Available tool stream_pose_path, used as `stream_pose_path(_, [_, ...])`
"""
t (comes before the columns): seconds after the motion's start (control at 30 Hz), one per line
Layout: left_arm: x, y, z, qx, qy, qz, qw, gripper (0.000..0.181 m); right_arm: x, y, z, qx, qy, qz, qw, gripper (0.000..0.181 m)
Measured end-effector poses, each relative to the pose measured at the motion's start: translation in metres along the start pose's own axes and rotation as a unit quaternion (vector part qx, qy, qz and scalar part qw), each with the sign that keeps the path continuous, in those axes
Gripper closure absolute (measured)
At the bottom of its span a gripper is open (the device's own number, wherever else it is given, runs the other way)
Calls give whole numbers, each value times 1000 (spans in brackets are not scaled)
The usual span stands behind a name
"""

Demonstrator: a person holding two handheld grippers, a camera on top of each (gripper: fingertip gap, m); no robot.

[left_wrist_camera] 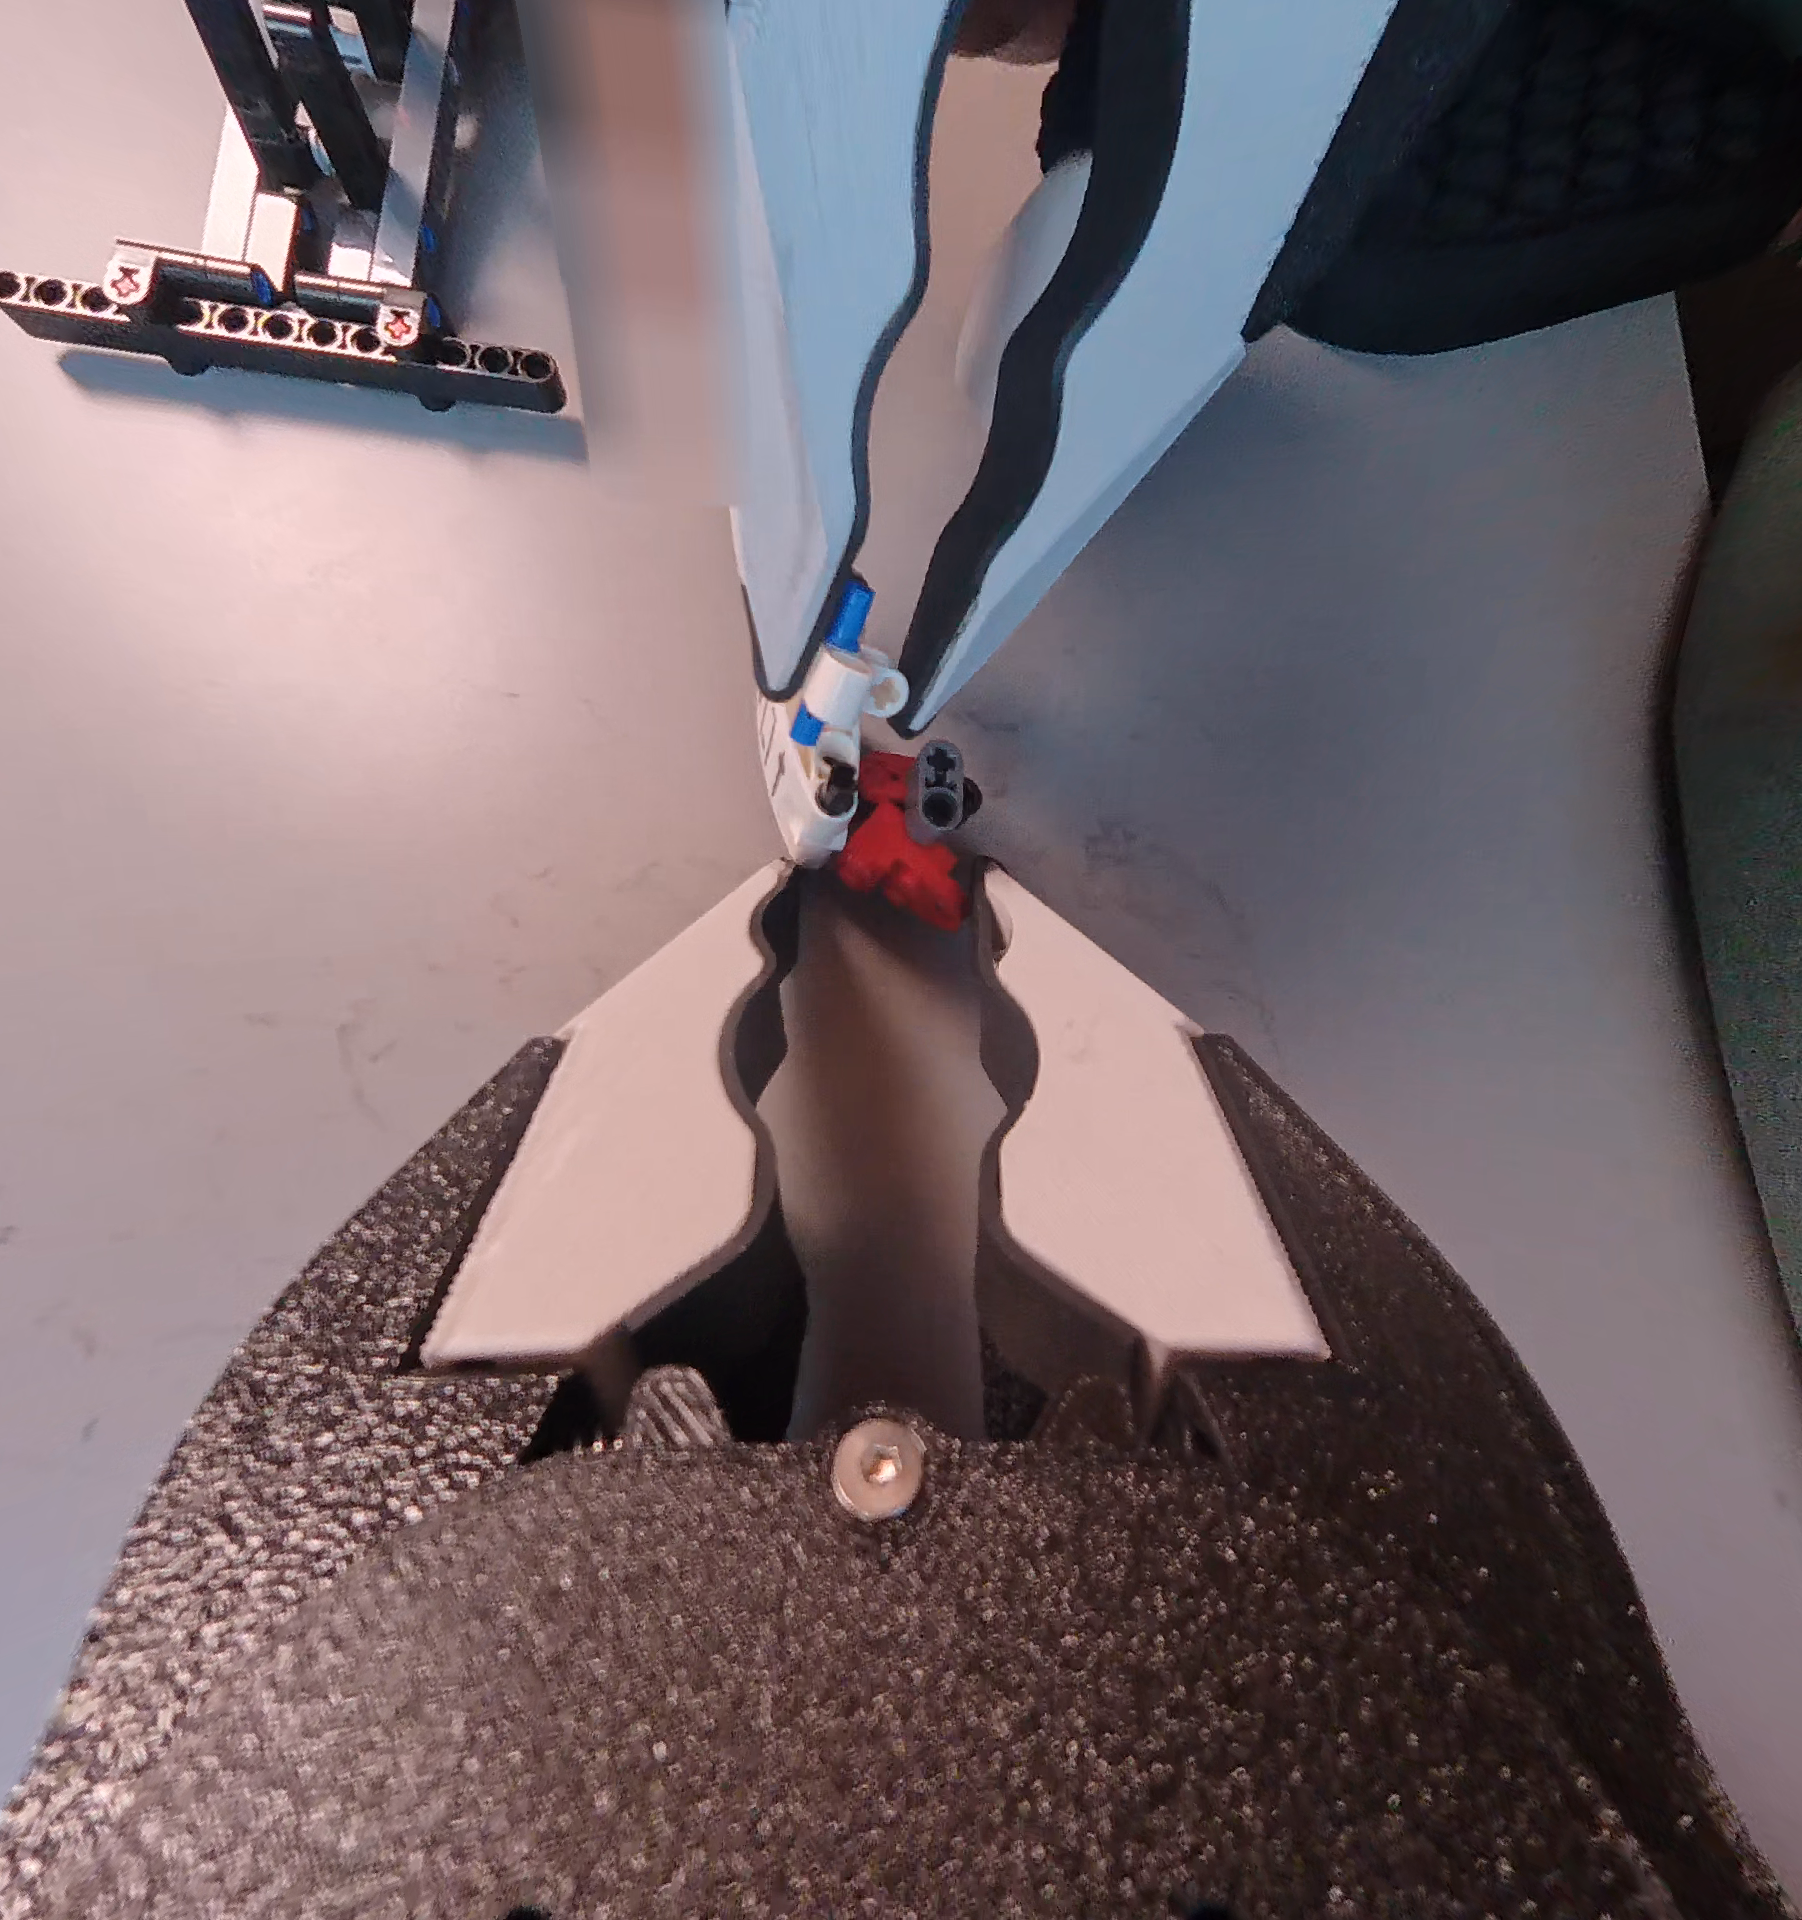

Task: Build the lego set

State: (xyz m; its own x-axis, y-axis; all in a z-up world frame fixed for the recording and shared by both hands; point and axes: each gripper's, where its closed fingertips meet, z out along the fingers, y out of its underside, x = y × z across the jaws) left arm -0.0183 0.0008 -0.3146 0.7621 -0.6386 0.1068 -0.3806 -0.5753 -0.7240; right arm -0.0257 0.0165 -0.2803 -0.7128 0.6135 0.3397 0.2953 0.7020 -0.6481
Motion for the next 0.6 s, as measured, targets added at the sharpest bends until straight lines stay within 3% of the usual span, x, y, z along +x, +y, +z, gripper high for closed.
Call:
stream_pose_path(0.27, [1,-1,-22,25,14,-19,999,142,2,-6,-9,-34,-53,-16,998,166])
stream_pose_path(0.43, [1,-35,-41,122,1,-11,993,153,1,-17,-8,-38,-86,-17,995,166])
stream_pose_path(0.6, [4,-43,-47,137,-15,15,990,169,-2,-26,-5,-28,-101,-11,994,166])
